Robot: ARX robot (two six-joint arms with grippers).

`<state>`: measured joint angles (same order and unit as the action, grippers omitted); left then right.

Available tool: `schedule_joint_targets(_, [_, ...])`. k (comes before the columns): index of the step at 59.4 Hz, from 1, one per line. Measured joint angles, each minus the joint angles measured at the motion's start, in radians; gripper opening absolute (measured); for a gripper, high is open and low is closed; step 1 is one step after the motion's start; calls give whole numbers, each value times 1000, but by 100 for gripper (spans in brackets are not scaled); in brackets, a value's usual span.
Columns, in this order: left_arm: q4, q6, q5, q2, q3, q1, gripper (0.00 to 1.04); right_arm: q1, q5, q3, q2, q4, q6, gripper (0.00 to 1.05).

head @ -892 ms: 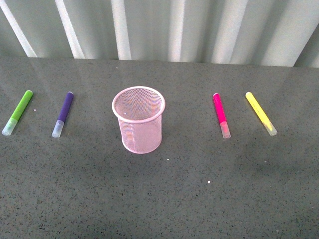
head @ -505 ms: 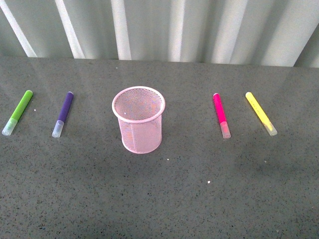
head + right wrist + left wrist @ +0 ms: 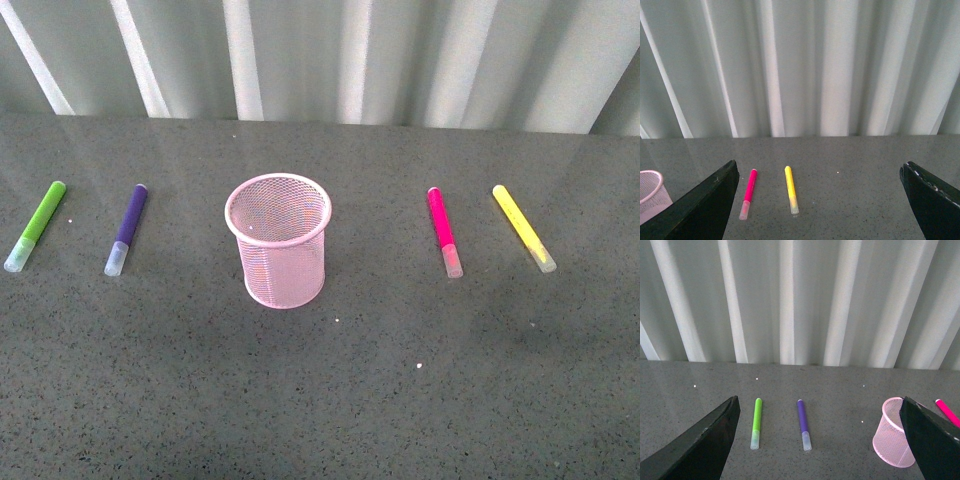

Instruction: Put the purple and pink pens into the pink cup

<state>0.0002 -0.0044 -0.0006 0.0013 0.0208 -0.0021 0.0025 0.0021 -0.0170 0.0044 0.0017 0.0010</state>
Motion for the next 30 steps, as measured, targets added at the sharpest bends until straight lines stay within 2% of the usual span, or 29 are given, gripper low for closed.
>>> schedule_joint_targets(25, [0,0,-1,0,0,0,98,0,0,0,0,0,0,98])
schedule_joint_targets(30, [-176,-130,-158,90,60,-35,98,0,0,0,0,0,0,98])
